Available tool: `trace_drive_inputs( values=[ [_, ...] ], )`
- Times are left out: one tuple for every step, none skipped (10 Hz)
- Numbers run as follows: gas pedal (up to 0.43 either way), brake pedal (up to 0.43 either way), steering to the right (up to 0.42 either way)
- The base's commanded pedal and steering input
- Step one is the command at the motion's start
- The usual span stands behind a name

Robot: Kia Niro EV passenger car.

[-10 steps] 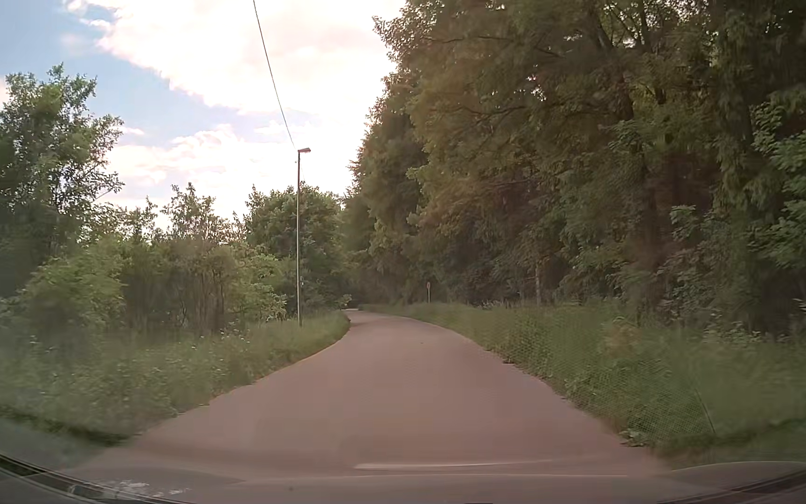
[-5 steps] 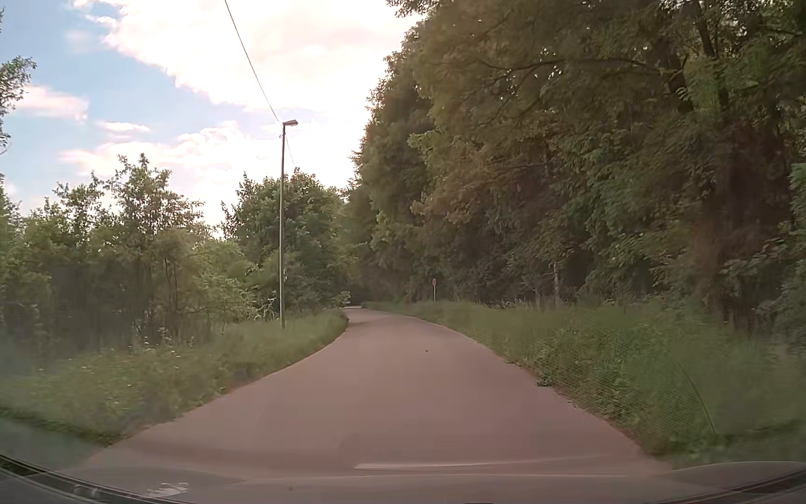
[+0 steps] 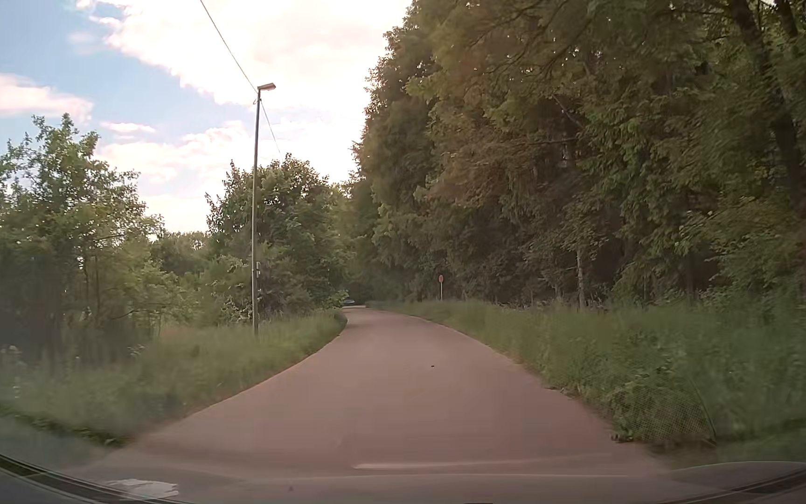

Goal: Follow the waypoints while adhering to traffic rules and regulations

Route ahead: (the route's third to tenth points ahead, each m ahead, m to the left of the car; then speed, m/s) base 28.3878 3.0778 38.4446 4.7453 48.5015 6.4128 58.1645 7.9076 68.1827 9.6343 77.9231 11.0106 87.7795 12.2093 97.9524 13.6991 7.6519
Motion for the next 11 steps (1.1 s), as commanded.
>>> trace_drive_inputs(
  values=[
    [0.110, 0.018, -0.015],
    [0.020, 0.018, -0.015],
    [0.020, 0.018, -0.015],
    [0.020, 0.018, -0.013],
    [0.020, 0.018, -0.011],
    [0.028, 0.018, -0.009],
    [0.028, 0.018, -0.007],
    [0.028, 0.018, -0.007],
    [0.028, 0.018, -0.007],
    [0.028, 0.018, -0.006],
    [0.028, 0.018, -0.006]
  ],
)
